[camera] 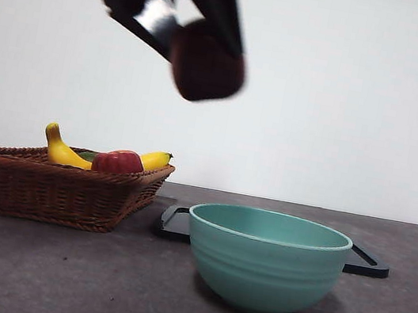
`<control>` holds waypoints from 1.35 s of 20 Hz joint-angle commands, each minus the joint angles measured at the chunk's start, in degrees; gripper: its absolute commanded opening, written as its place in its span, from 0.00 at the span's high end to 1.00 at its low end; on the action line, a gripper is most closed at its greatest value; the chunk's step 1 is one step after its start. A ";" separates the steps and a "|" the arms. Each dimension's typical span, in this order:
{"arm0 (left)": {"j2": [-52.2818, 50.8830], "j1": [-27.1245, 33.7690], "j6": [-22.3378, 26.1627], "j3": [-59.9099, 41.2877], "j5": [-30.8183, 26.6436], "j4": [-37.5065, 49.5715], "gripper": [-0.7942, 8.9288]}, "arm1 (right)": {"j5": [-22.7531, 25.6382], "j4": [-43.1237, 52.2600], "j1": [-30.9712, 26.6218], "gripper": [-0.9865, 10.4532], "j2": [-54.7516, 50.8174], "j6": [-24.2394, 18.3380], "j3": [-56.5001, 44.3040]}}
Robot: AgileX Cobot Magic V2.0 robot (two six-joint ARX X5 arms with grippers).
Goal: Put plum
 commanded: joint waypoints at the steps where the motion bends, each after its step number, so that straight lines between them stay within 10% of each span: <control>1: 4.13 -3.08 0.09 1.09 -0.57 2.14 0.68 | -0.13 0.17 0.24 0.54 0.37 0.07 1.11; 27: 22.80 -9.07 1.33 1.09 -3.37 9.27 0.52 | -0.13 0.11 0.24 0.54 0.35 0.07 1.11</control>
